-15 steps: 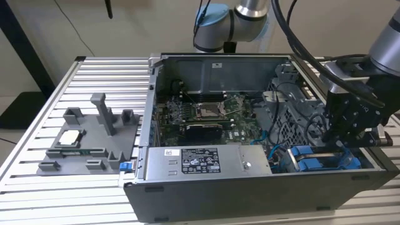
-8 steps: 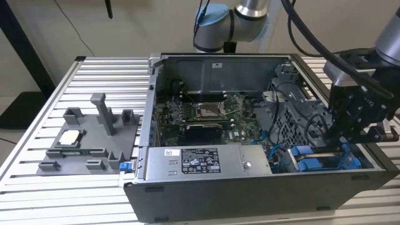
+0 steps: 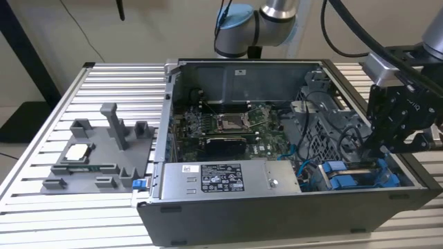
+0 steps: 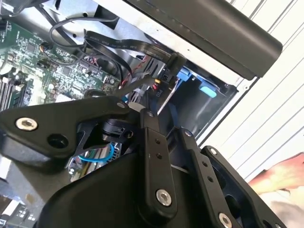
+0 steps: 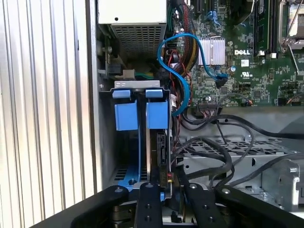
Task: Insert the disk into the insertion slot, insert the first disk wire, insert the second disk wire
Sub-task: 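Insert the first disk wire, then insert the second disk wire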
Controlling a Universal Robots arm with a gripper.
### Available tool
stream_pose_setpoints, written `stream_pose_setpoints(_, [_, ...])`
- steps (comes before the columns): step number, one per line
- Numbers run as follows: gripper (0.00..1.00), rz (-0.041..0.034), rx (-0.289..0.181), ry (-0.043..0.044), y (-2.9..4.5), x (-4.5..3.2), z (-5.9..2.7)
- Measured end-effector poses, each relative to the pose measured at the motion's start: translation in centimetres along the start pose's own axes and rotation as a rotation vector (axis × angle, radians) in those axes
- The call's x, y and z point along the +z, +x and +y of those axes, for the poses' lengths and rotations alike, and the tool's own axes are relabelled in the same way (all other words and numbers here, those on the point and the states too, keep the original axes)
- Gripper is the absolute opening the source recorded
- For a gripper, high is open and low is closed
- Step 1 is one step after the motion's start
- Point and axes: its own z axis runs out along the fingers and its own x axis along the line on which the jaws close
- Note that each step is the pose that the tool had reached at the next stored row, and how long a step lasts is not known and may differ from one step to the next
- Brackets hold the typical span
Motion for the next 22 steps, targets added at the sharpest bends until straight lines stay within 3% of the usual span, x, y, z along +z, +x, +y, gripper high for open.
stream_pose_setpoints(1, [0.27,-0.0048,0.0,-0.0002,0.0,-0.09,0.0])
stream_pose_setpoints(2, [0.27,-0.0158,0.0,-0.0005,0.0,-0.11,0.0])
stream_pose_setpoints(6, [0.27,-0.0891,0.001,-0.003,-0.01,-0.12,-0.25])
stream_pose_setpoints(7, [0.27,-0.1039,0.001,-0.0036,-0.01,-0.11,-0.46])
stream_pose_setpoints(9, [0.27,-0.125,0.001,-0.0044,0.03,-0.19,-0.93])
stream_pose_setpoints(11, [0.27,-0.134,0.001,-0.0047,0.15,-0.46,-1.3])
stream_pose_setpoints(15, [0.27,-0.1353,0.001,-0.0047,0.61,-1.21,-1.59])
stream_pose_setpoints(22, [0.27,-0.1485,0.001,-0.0052,1.9,-1.13,-2.11])
